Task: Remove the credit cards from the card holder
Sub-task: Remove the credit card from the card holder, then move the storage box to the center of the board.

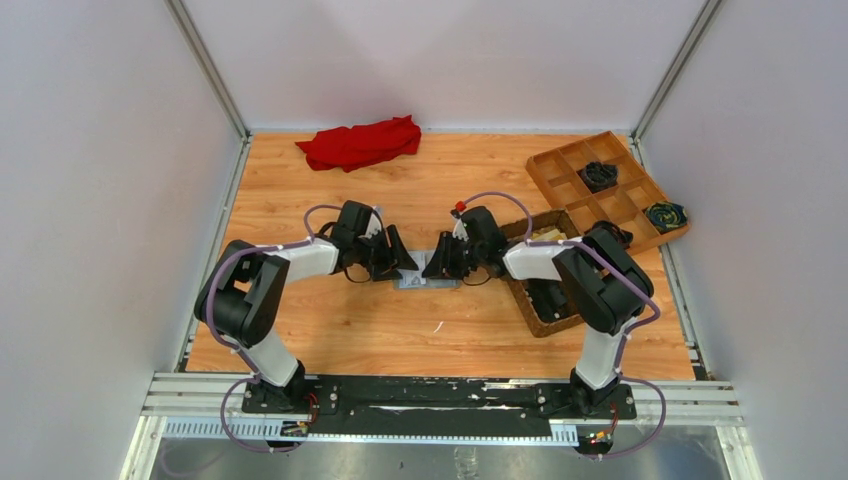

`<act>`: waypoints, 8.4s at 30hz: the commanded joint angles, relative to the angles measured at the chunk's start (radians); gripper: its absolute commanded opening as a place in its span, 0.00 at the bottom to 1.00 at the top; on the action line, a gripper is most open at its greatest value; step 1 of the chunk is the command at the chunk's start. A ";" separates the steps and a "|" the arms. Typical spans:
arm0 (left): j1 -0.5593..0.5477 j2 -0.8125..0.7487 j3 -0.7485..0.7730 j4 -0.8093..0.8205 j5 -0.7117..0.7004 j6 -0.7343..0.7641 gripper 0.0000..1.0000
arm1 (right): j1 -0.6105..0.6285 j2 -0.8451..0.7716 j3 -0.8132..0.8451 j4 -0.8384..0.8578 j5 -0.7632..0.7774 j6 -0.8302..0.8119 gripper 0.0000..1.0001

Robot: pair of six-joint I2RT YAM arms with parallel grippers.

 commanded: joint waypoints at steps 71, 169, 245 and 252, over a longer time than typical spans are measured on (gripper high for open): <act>-0.008 0.010 0.086 0.060 0.171 0.004 0.61 | -0.132 0.079 -0.230 0.437 -0.138 0.221 0.00; 0.044 0.117 0.100 -0.168 -0.089 0.052 0.61 | -0.161 -0.243 -0.088 -0.102 -0.253 -0.154 0.00; 0.183 0.128 0.222 -0.260 0.137 0.200 0.61 | -0.641 -0.413 0.138 -0.902 0.181 -0.725 0.00; 0.183 0.129 0.223 -0.265 0.136 0.204 0.61 | -0.666 -0.480 0.143 -1.015 0.313 -0.820 0.00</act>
